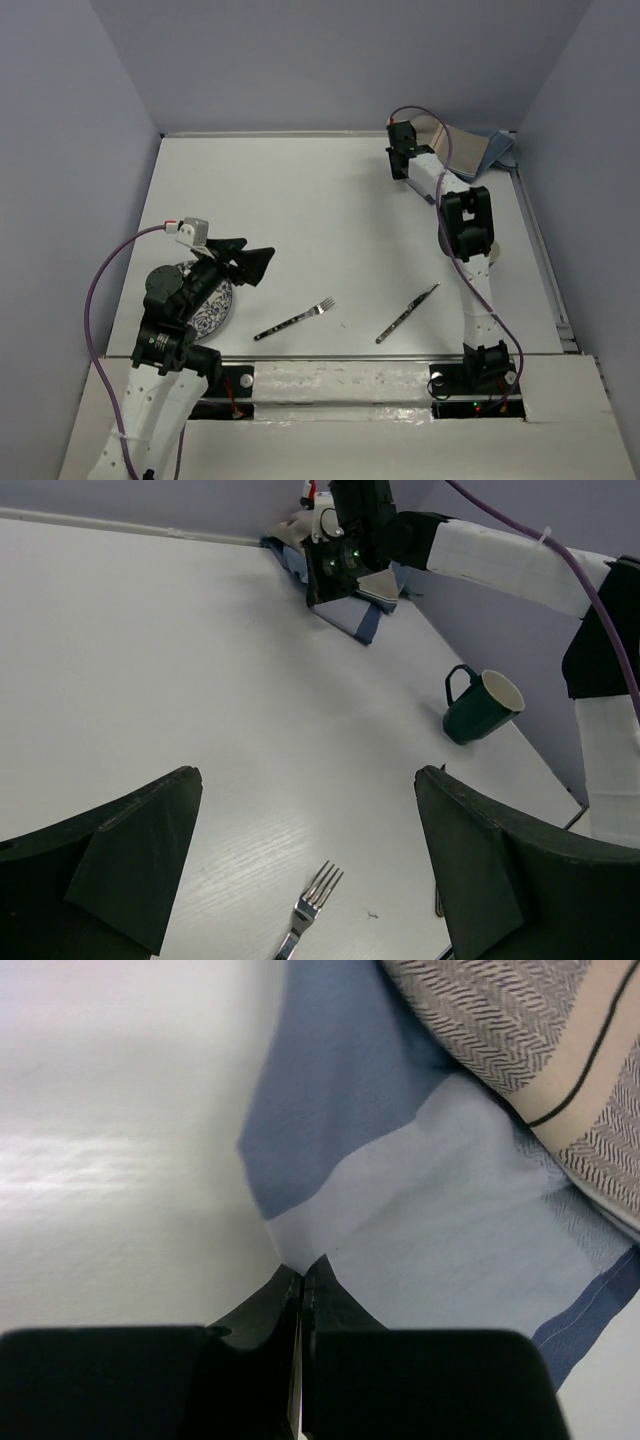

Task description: Set the dinner table for one person

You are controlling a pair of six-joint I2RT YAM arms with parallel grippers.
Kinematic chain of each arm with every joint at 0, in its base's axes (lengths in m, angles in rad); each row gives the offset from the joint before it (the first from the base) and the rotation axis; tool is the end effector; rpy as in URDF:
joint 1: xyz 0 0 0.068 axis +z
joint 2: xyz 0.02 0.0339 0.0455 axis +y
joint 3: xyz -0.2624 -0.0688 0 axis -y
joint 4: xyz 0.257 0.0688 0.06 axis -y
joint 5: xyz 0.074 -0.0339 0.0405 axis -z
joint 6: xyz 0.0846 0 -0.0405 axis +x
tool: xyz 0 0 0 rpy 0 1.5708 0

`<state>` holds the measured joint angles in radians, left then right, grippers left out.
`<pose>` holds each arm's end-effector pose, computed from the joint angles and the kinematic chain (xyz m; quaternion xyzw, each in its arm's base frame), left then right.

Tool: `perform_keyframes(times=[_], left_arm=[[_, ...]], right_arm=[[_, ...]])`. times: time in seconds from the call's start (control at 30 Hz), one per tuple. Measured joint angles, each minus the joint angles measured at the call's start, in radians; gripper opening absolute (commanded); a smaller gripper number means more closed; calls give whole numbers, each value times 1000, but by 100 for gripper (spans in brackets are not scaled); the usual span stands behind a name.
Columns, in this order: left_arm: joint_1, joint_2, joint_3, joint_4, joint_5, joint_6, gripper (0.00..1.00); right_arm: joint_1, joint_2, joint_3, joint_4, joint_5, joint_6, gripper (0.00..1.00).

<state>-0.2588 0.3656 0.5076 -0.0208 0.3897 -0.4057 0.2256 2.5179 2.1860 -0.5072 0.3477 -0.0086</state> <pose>0.1581 -0.0751 0.3215 0.0968 0.6593 -0.3609 0.6524 0.5894 0.1057 0.1255 -0.0460 0.9207 -0.1224 0.3678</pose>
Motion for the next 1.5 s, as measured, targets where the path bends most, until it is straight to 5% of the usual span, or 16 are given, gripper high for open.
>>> perform_keyframes(times=[0.17, 0.43, 0.67, 0.97, 1.13, 1.5], left_arm=[[17, 7, 0, 0, -6, -5, 97], [19, 66, 0, -14, -74, -46, 93], [18, 150, -21, 1, -128, -131, 79], [-171, 324, -37, 37, -283, -183, 72], [-324, 410, -55, 68, -380, -218, 72], [-654, 641, -56, 167, -579, -353, 76]], right_arm=[[165, -115, -138, 23, -33, -93, 0], [549, -510, -592, 106, -198, -83, 0], [468, -668, -915, 96, -136, 37, 0], [454, -693, -936, 111, -34, 127, 1], [456, -723, -959, 121, 2, 176, 46], [391, -949, -1094, 161, -50, 237, 48]])
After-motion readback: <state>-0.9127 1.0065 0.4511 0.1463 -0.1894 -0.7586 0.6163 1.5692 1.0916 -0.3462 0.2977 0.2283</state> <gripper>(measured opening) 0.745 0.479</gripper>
